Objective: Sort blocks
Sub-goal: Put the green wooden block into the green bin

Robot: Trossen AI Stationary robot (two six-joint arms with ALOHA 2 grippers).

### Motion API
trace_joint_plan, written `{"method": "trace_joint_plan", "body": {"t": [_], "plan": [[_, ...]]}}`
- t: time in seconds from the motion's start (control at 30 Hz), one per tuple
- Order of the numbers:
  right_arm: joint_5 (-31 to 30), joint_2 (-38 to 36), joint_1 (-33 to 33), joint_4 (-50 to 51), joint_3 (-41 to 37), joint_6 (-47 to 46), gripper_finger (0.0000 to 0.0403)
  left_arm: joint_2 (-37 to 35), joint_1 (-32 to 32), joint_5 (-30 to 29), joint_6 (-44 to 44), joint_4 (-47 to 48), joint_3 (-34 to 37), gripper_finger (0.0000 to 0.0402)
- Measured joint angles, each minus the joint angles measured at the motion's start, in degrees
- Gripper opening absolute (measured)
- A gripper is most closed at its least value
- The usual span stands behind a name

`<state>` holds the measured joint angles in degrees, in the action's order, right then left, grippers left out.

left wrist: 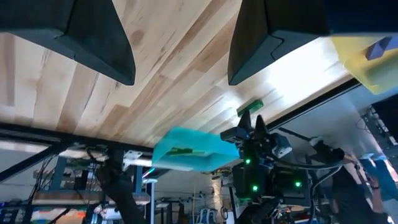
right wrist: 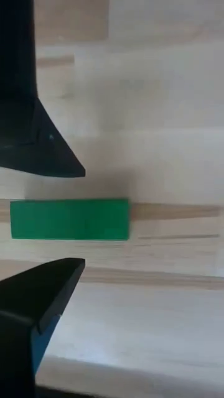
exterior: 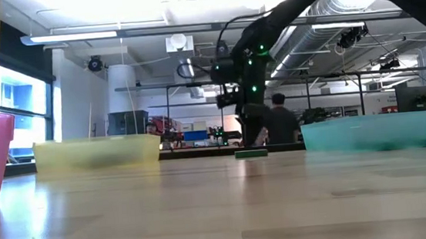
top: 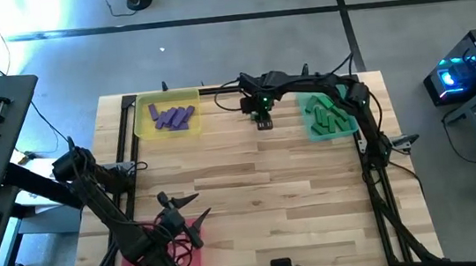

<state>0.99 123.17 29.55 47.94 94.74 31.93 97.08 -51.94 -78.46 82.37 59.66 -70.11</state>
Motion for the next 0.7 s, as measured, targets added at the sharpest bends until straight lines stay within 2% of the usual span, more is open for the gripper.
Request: {"method": "trace_joint_plan", "body": {"t": [0.1,0.23,0.33,0.53,0.7], "plan": [[-1.42,1.32,0.8,0.11,-0.02,0.01,0.0219,0.02,0.0,0.97,0.83,-0.68,0.76,0.0243],[-2.02,2.97,1.32,0.16,0.0,0.01,0.0205,0.04,0.0,1.64,0.94,-1.33,0.96,0.0243],[-2.14,3.79,1.22,0.45,0.19,0.02,0.0172,0.11,-0.02,1.6,0.92,-1.31,0.96,0.0243],[-2.31,5.25,1.22,2.15,0.31,-1.7,0.0065,0.11,-0.04,1.46,0.94,-1.35,0.96,0.0243],[-1.72,4.16,0.43,4.86,0.38,-4.68,0.0063,0.11,-0.26,1.42,0.94,-1.76,0.96,0.0243]]}}
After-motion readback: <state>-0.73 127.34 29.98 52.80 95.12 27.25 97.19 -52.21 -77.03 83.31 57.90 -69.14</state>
